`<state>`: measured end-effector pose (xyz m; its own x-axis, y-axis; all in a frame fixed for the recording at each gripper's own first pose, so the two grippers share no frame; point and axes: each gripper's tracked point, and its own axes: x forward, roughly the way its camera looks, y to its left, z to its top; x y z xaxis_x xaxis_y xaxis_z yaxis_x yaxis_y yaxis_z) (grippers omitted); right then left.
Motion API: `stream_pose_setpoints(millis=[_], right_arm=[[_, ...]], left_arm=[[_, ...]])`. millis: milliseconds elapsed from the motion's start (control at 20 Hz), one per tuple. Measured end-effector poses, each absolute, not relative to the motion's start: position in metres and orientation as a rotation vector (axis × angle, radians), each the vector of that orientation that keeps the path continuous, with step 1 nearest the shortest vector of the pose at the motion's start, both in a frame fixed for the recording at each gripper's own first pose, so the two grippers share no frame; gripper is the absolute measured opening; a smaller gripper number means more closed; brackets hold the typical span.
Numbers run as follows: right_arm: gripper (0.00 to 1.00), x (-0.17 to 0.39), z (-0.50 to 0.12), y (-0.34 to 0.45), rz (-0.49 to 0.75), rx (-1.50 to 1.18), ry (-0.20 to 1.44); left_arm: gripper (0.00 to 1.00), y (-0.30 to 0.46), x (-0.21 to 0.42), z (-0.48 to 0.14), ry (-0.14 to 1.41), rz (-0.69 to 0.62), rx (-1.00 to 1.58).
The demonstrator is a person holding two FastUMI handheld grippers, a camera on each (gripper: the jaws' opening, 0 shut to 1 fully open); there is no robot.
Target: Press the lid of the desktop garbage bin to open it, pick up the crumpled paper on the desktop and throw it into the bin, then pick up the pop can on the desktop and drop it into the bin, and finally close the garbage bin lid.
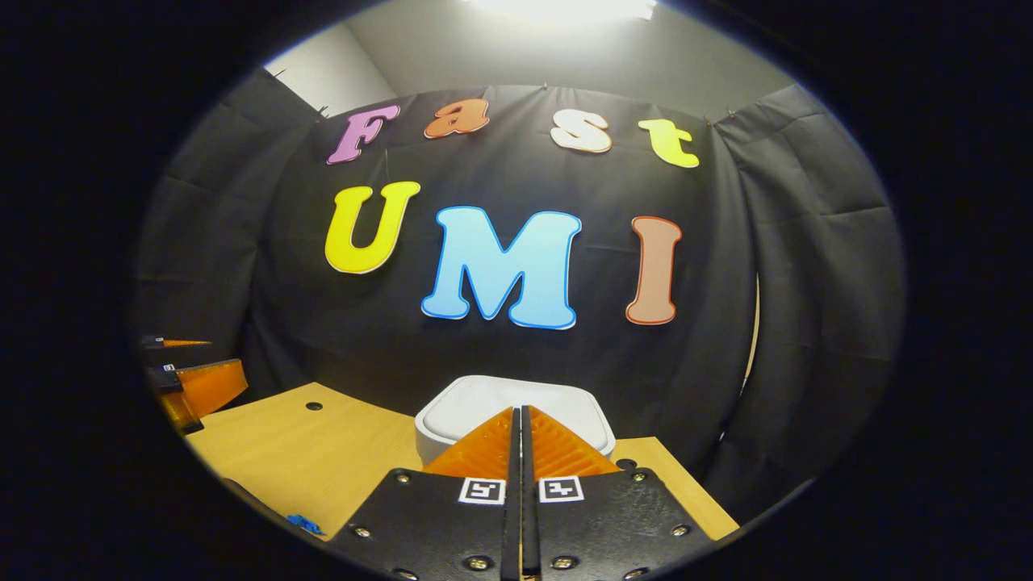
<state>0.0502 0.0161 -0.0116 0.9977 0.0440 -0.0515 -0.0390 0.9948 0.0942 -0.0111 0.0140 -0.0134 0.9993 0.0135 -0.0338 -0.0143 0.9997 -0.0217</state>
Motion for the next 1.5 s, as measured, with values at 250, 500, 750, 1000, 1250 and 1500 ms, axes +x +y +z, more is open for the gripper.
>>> stream_pose_setpoints(millis=[250, 500, 750, 1000, 1250, 1500], right_arm=[[0.01, 0.061, -0.02, 0.02, 0.05, 0.072, 0.058], [0.01, 0.094, -0.047, 0.017, 0.05, 0.111, 0.151], [0.01, 0.106, -0.066, 0.016, 0.058, 0.147, 0.218], [0.01, 0.103, -0.072, 0.017, 0.08, 0.133, 0.229], [0.01, 0.102, -0.072, 0.018, 0.065, 0.091, 0.223], [0.01, 0.104, -0.07, 0.017, 0.067, 0.136, 0.245]], left_arm=[[0.95, 0.021, -0.016, -0.017, 0.042, 0.032, -0.023], [0.97, 0.026, -0.02, -0.02, 0.048, 0.048, -0.028], [0.95, 0.033, -0.02, -0.022, 0.06, 0.067, -0.025], [0.95, 0.027, -0.017, -0.025, 0.071, 0.064, -0.031], [0.95, 0.02, -0.015, -0.023, 0.068, 0.05, -0.04], [0.95, 0.017, -0.02, -0.025, 0.066, 0.037, -0.048]])
